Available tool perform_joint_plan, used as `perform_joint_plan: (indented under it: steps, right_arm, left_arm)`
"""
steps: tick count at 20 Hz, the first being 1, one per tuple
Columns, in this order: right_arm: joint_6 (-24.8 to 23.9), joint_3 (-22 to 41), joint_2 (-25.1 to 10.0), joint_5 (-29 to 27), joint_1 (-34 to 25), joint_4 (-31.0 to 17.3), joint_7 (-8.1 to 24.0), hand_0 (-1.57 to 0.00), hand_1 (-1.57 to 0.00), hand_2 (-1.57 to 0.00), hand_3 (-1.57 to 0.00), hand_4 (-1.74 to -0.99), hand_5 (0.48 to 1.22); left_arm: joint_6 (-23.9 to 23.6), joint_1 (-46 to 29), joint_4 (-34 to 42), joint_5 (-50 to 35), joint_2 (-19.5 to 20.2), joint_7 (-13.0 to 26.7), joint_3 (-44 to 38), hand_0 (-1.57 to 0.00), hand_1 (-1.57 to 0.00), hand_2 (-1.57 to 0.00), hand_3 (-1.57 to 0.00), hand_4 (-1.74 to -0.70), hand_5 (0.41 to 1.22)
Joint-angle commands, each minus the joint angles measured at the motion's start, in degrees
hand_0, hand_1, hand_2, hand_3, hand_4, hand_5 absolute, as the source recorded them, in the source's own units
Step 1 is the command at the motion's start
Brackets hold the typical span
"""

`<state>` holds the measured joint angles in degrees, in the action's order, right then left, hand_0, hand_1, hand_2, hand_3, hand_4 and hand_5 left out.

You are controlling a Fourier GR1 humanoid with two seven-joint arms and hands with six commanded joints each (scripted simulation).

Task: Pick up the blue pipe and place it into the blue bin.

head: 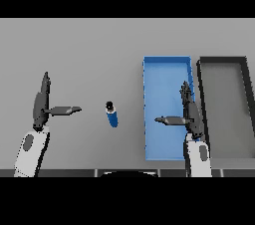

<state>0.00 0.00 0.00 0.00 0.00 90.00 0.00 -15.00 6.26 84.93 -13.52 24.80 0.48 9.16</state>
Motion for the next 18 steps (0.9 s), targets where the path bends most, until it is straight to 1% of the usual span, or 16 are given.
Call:
perform_joint_plan:
  steps: [1, 6, 7, 8, 9, 10, 11, 12, 13, 14, 16, 17, 18]
  right_arm:
    - [-0.1, 0.1, 0.1, 0.0, 0.0, 0.0, 0.0, 0.00, 0.00, 0.00, 0.00, -1.225, 0.617]
    - [-0.8, 0.9, 1.1, 0.9, -0.3, 0.0, 0.2, 0.00, 0.00, 0.00, 0.00, -1.225, 0.617]
    - [1.0, 3.2, -1.3, 3.5, 1.3, 2.0, -2.5, 0.00, 0.00, 0.00, 0.00, -1.225, 0.617]
    - [1.7, 4.9, -3.1, 6.0, 2.9, 3.6, -4.0, 0.00, 0.00, 0.00, 0.00, -1.224, 0.618]
    - [2.4, 5.9, -4.0, 7.2, 4.6, 4.8, -5.2, 0.00, 0.00, 0.00, 0.00, -1.225, 0.618]
    - [2.8, 6.2, -5.0, 8.0, 5.1, 5.6, -4.9, 0.00, 0.00, 0.00, 0.00, -1.225, 0.620]
    - [2.4, 6.9, -4.7, 9.1, 4.8, 5.7, -3.6, 0.00, 0.00, 0.00, 0.00, -1.223, 0.620]
    - [2.3, 7.4, -5.2, 9.9, 5.1, 6.7, -3.0, 0.00, 0.00, 0.00, 0.00, -1.215, 0.618]
    - [2.0, 7.3, -5.6, 10.6, 4.8, 6.5, -2.3, 0.00, 0.00, 0.00, 0.00, -1.203, 0.614]
    - [1.8, 7.4, -5.3, 10.6, 4.9, 7.0, -2.1, 0.00, 0.00, 0.00, 0.00, -1.196, 0.609]
    - [1.4, 7.0, -5.7, 10.9, 4.6, 6.7, -1.5, 0.00, 0.00, 0.00, 0.00, -1.185, 0.597]
    - [1.6, 7.4, -5.7, 11.1, 5.3, 7.0, -2.4, 0.00, 0.00, 0.00, 0.00, -1.186, 0.598]
    - [1.7, 7.4, -5.9, 11.2, 4.7, 6.8, -2.4, 0.00, 0.00, 0.00, 0.00, -1.187, 0.600]
  left_arm:
    - [0.0, 0.0, 0.0, -0.1, 0.1, -0.3, -0.1, 0.00, 0.00, 0.00, 0.00, -1.07, 0.591]
    - [0.7, 0.2, -0.9, -0.6, 0.4, -0.5, -0.7, 0.00, 0.00, 0.00, 0.00, -1.07, 0.591]
    - [8.6, -0.1, 0.3, -1.0, 5.1, -3.0, 1.3, 0.00, 0.00, 0.00, 0.00, -1.07, 0.591]
    - [13.7, -0.7, 0.2, -1.3, 8.1, -4.9, 2.2, 0.00, 0.00, 0.00, 0.00, -1.07, 0.590]
    - [17.2, -0.6, -0.4, -1.6, 10.0, -5.9, 2.6, 0.00, 0.00, 0.00, 0.00, -1.07, 0.589]
    - [19.3, -0.7, -0.2, -2.1, 11.3, -6.5, 2.6, 0.00, 0.00, 0.00, 0.00, -1.08, 0.587]
    - [20.6, -0.6, -0.6, -2.3, 11.7, -6.7, 2.9, 0.00, 0.00, 0.00, 0.00, -1.08, 0.588]
    - [21.2, -0.8, -0.1, -2.3, 12.0, -6.6, 3.2, 0.00, 0.00, 0.00, 0.00, -1.08, 0.591]
    - [21.3, -0.4, -0.6, -2.1, 11.8, -6.5, 3.4, 0.00, 0.00, 0.00, 0.00, -1.08, 0.596]
    - [21.8, -0.1, -0.8, -2.3, 12.2, -6.5, 3.2, 0.00, 0.00, 0.00, 0.00, -1.08, 0.600]
    - [23.8, -0.5, -0.6, -2.8, 12.7, -8.0, 3.6, 0.00, 0.00, 0.00, 0.00, -1.09, 0.605]
    - [25.6, -1.2, 0.6, -2.9, 13.0, -9.2, 4.5, 0.00, 0.00, 0.00, 0.00, -1.09, 0.596]
    - [27.0, -1.7, 2.0, -3.3, 13.5, -9.0, 5.3, 0.00, 0.00, 0.00, 0.00, -1.10, 0.583]
